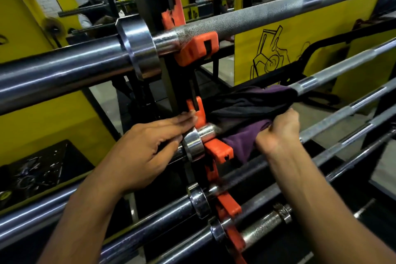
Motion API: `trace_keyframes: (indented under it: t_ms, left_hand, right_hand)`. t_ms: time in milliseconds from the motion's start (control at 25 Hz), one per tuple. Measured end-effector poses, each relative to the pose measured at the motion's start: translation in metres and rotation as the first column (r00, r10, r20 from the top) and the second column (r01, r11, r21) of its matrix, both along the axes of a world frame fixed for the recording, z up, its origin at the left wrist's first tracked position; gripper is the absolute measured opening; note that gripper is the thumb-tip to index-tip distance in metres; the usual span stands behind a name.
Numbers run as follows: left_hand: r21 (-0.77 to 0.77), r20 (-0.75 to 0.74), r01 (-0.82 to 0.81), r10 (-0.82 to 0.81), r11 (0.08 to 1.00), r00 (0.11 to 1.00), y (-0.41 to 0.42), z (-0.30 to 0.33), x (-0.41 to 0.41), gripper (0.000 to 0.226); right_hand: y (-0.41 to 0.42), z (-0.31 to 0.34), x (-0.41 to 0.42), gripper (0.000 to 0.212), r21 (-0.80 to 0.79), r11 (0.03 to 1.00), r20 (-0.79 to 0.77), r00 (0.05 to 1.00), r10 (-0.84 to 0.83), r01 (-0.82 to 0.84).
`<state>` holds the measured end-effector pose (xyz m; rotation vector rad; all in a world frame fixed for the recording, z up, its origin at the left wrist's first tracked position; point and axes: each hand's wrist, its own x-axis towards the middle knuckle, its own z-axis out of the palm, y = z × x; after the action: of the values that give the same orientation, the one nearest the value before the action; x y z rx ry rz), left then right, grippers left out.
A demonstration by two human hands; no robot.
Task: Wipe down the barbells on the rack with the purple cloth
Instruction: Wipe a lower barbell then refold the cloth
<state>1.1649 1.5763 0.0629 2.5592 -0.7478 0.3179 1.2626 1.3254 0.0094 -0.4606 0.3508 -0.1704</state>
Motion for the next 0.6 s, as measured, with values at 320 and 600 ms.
trace_keyframes:
  t_ms: [320, 600]
  left_hand:
    - [0.028, 0.014, -0.028, 0.028, 0.999, 1.0, -0.001, -0.001, -0.001, 0.047]
    - [-0.001, 0.009, -0.009, 0.009, 1.0, 1.0, 0.0, -0.001, 0.0, 0.047]
  right_hand:
    - [0.0, -0.004, 0.0, 0.048, -0.001, 0.999, 0.043, 0.998, -0.055, 0.055]
    - [0.004, -0.013, -0.016, 0.053, -0.109, 0.993, 0.062, 0.998, -0.027, 0.033]
